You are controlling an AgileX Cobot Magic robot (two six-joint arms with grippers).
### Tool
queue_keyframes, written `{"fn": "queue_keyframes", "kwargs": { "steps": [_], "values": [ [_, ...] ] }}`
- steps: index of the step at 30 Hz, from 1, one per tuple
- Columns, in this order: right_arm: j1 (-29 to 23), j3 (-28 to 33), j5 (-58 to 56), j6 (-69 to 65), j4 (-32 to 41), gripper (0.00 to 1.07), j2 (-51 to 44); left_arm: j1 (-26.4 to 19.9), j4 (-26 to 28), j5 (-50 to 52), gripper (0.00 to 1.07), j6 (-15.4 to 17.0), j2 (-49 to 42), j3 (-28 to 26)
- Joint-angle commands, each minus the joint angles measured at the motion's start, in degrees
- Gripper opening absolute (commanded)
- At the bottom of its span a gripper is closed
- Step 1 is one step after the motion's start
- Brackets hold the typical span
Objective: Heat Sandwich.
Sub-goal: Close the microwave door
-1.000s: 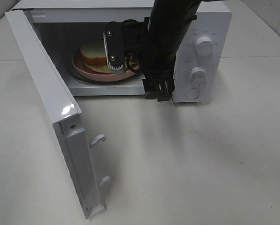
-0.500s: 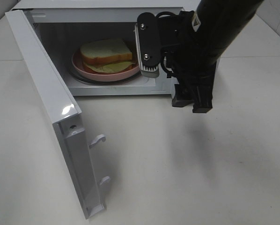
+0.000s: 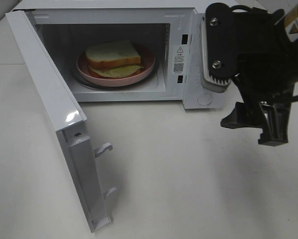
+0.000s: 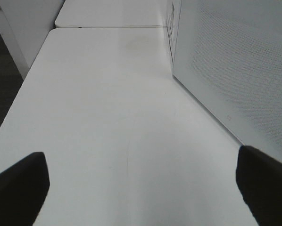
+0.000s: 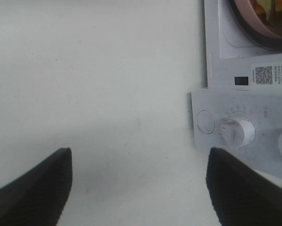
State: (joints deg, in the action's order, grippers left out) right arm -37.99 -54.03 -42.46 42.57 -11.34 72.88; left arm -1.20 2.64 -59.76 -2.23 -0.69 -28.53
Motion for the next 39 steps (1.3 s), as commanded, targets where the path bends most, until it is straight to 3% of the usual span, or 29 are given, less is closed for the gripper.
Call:
{"fn": "queue_keyframes", "kwargs": {
  "steps": [1,9,19,39],
  "values": [
    [-0.1,1.9,-0.2,-1.6,0.0,0.76,-2.8,0.3,0.0,0.4,1.03,0.3,-1.2,0.2],
    [-0.1,7.7,-0.7,-12.7,0.1,0.76,-13.9,0.3,0.0,0.4,1.03,0.3,-1.2,0.2],
    [-0.1,8.9,-8.6,-34.3,0.1,0.76,-23.5,0.3,0.0,0.4,1.03,0.3,-1.2,0.2],
    [-0.1,8.9,-29.6,-42.6,0.1,0.76,-40.6,0.3,0.0,0.4,1.03,0.3,-1.2,0.2]
  ]
}}
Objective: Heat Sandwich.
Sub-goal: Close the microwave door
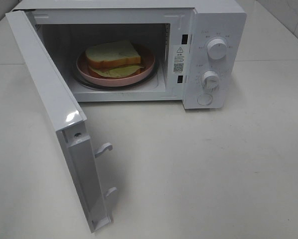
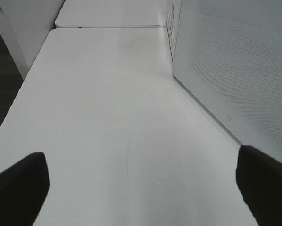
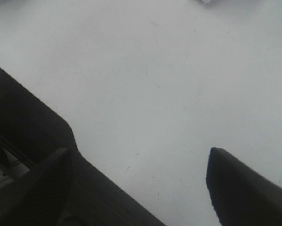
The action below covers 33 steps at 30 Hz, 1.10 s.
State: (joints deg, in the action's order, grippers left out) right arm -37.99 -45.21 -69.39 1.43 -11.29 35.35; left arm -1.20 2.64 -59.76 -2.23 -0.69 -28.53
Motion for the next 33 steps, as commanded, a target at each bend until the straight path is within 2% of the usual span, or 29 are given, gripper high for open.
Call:
{"fn": "queue_keyframes", "kwargs": {
  "steps": [1,6,8,19,23,33],
  "values": [
    [-0.1,0.1,-2.6,-1.4,0.0,0.76,-3.0,0.3,0.0,0.4,1.03,0.3,-1.2,0.2],
    [3.3,0.4,-2.6,-1.8,0.0,0.76,-8.3,0.3,0.0,0.4,1.03,0.3,-1.2,0.2],
    [7.2,2.2,-1.9,-1.8,0.0,0.76,-11.6,0.3,0.0,0.4,1.03,0.3,-1.2,0.2],
    [18.3,8.3,2.6,-3.3,2.2,0.76,-21.6,0.3,0.0,0.4,1.03,0.3,-1.2,0.2],
    [24.2,12.1,6.9,-3.4,3.0,0.76,-26.8,0.3,0.0,0.4,1.03,0.3,-1.2,0.2],
    [31.6,16.3,9.8,-3.6,8.2,0.76,-34.4,0.3,0.0,0.4,1.03,0.3,-1.2,0.2]
  ]
}}
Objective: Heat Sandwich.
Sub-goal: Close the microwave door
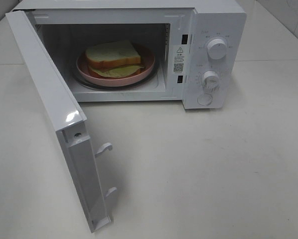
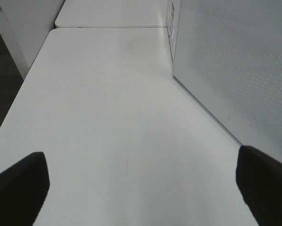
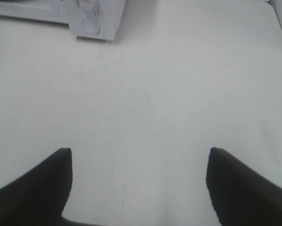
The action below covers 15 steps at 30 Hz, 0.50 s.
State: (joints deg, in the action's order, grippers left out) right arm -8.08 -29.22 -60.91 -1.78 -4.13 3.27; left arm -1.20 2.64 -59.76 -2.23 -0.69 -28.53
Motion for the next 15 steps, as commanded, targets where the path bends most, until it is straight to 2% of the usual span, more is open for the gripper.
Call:
{"fn": "queue_keyframes", "kwargs": {
  "steps": [1,4,15],
  "values": [
    [1.7,0.3,1.3,-0.3,1.0,0.76,-2.3,0.3,0.0,0.4,1.03,0.3,-1.2,0.2],
    [3.6,0.3,1.3,-0.4,0.7,0.76,-5.0,0.3,0.0,0.4,1.03,0.3,-1.2,0.2],
    [3.6,0.3,1.3,-0.6,0.5,0.76,-4.9,0.3,0.0,0.4,1.03,0.2,-1.0,0.2]
  ]
}}
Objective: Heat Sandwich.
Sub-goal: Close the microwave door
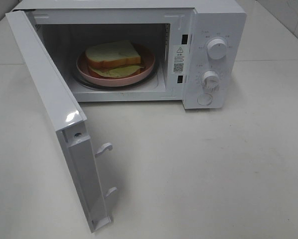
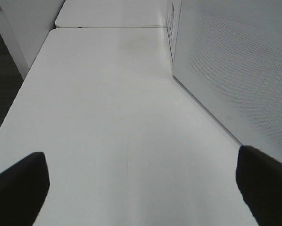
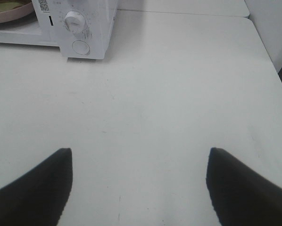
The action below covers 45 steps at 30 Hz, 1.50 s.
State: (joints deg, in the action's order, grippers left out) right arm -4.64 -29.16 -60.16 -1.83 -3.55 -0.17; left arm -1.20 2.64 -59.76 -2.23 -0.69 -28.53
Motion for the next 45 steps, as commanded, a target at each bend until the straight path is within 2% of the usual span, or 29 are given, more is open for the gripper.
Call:
{"fn": "queue_keyframes", "kwargs": {
  "steps": [1,45],
  "values": [
    [0.2,0.2,0.6,-0.6,-0.1,0.76,-1.5,0.3,0.0,0.4,1.03,0.2,-1.0,0.2],
    [0.2,0.2,0.6,-0.6,-0.2,0.76,-1.5,0.3,0.0,0.4,1.03,0.2,-0.9,0.2]
  ]
}}
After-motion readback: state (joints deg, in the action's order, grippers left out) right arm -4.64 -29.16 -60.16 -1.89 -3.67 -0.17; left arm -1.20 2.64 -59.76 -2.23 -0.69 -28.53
